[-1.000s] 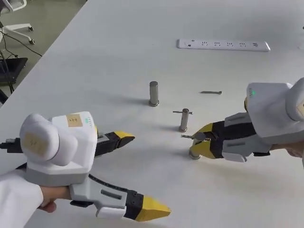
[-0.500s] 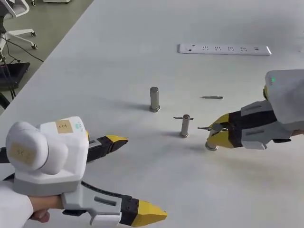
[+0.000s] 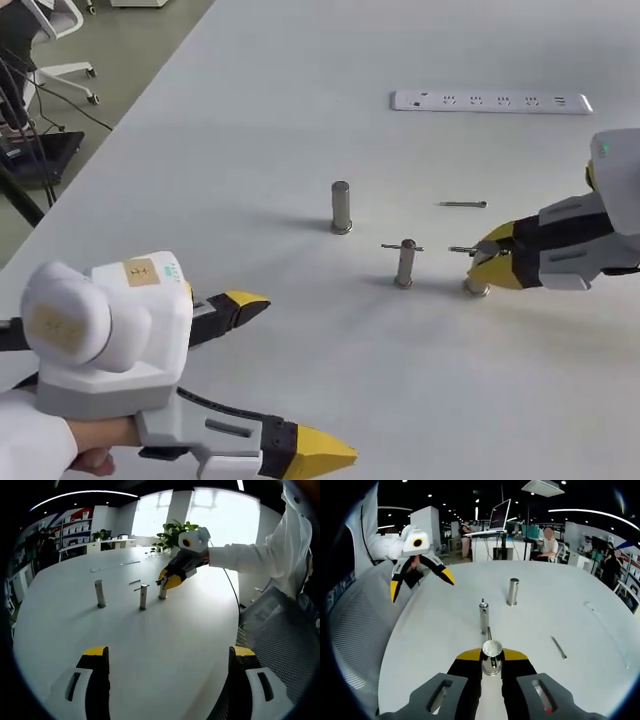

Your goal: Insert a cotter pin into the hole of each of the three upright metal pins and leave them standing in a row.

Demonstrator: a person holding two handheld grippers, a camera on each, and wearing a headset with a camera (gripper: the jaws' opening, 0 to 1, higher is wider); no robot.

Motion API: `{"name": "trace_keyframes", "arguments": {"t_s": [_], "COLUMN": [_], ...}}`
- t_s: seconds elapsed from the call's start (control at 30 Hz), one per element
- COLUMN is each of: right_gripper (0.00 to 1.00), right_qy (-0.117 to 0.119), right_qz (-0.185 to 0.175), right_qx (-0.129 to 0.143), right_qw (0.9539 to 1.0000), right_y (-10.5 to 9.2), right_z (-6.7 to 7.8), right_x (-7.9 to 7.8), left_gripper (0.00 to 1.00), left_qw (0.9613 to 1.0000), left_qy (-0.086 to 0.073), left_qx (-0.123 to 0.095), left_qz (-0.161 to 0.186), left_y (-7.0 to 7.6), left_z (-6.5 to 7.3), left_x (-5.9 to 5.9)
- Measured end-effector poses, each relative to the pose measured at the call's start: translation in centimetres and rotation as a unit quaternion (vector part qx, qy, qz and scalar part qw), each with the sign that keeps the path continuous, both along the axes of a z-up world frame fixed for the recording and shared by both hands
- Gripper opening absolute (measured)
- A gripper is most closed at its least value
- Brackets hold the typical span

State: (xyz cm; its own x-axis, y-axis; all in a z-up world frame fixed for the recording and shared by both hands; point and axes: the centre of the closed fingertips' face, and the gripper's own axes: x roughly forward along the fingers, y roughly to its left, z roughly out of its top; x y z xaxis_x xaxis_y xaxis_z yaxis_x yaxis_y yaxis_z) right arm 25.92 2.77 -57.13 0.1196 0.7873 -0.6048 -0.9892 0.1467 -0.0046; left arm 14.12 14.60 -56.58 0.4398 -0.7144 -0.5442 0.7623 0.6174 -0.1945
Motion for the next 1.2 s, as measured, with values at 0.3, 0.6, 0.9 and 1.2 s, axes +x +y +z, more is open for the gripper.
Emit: {"name": "trace_keyframes", "arguments": {"t_s": [0.3, 0.6, 0.9, 1.2], "right_gripper": [0.08, 0.09, 0.10, 0.18], "right_qy": [0.010, 0.014, 0.014, 0.000], "right_qz": [-0.011, -0.005, -0.018, -0.036], "right_qx": [0.008, 0.018, 0.018, 0.042], "right_qw": [0.9999, 0.9997, 0.9996, 0.9985], "right_y": [0.1, 0.5, 0.5, 0.3], "right_z": [-0.3, -0.2, -0.2, 1.8], "right_x": [0.3, -0.2, -0.3, 0.0], "left_gripper": [1.00, 0.99, 0.99, 0.99], "left_qw": [1.0000, 0.9998, 0.9997, 0.9995], "left_qy": [0.006, 0.006, 0.008, 0.006], "left_qx": [-0.005, -0.019, -0.025, -0.030], "left_qz": [0.003, 0.006, 0.001, -0.001], "left_y": [-0.2, -0.8, -1.2, -1.3], "left_z": [0.0, 0.3, 0.5, 1.0], "left_x": [-0.2, 0.1, -0.2, -0.1]}}
